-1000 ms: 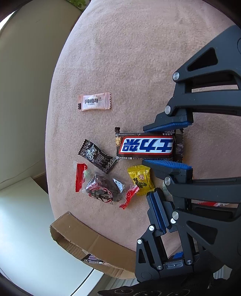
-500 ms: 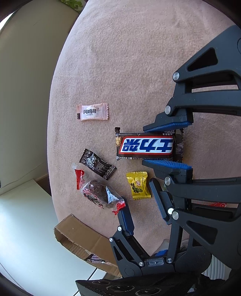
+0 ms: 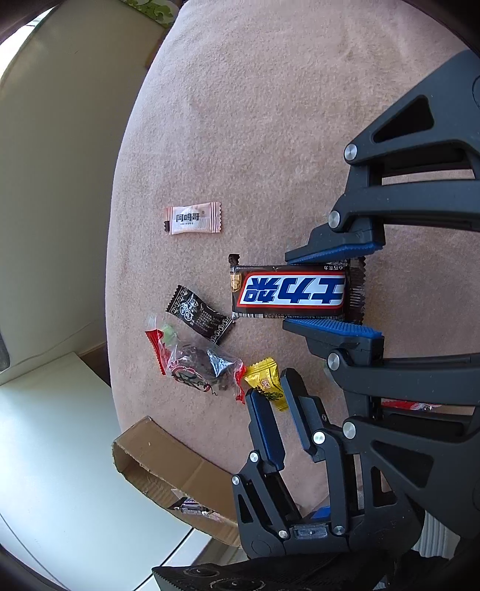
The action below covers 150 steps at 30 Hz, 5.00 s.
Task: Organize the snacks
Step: 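Carry the chocolate bar and yellow packet over the cardboard box, then open both tools to drop the snacks into the box, then withdraw both tools from the box toward the remaining snacks, then grasp the clear bag of red-trimmed candy with the left tool while the right tool grasps the egg-shaped candy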
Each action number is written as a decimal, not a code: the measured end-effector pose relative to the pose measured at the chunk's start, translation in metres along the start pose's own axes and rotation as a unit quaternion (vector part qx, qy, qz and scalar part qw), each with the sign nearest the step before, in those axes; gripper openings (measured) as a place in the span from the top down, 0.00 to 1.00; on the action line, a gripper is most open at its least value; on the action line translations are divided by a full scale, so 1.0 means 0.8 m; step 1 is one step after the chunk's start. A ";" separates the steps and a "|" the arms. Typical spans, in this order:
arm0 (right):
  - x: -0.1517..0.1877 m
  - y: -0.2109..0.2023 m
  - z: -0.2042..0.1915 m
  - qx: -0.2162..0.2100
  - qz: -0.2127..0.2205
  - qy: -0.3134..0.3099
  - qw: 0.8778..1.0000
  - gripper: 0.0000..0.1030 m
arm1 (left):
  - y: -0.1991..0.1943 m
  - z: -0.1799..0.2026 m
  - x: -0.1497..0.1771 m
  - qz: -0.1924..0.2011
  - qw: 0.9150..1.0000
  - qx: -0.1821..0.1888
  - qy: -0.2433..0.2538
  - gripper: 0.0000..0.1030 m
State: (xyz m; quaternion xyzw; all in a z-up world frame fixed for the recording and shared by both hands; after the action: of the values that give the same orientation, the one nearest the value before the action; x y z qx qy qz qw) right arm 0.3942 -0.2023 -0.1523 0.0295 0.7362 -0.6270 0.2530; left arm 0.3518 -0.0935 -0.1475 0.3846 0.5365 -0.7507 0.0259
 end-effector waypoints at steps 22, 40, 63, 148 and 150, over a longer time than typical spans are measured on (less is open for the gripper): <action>-0.029 -0.069 -0.113 -0.001 0.068 -0.082 0.994 0.71 | -0.174 -0.108 0.075 0.098 0.986 -0.099 -0.093 0.79; -0.096 -0.053 -0.221 -0.013 0.083 -0.144 0.986 0.71 | -0.240 -0.200 0.142 0.114 0.963 -0.181 -0.162 0.79; -0.163 0.007 -0.308 -0.055 0.057 -0.161 0.984 0.71 | -0.227 -0.227 0.146 0.104 0.962 -0.185 -0.174 0.79; 0.055 0.006 -0.081 -0.016 0.041 -0.124 0.991 0.42 | -0.051 0.065 0.109 0.034 0.997 -0.003 -0.071 0.27; 0.055 0.006 -0.081 -0.007 0.043 -0.125 0.991 0.54 | -0.048 0.063 0.111 0.033 0.997 -0.001 -0.076 0.29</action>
State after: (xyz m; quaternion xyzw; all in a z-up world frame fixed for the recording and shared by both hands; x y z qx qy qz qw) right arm 0.3362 -0.1528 -0.1690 -0.0195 0.7012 -0.6090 0.3703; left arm 0.2442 -0.0857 -0.1645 0.3439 0.5208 -0.7759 0.0923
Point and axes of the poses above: each gripper's, at about its wrist camera, not at the fingertips, and y roughly the way its jaws point, z to its right, x to its underside, the point moved 6 cm from there along y, roughly the way its jaws point, and after that the axes turned 9 degrees about x, right-handed, at the moved point
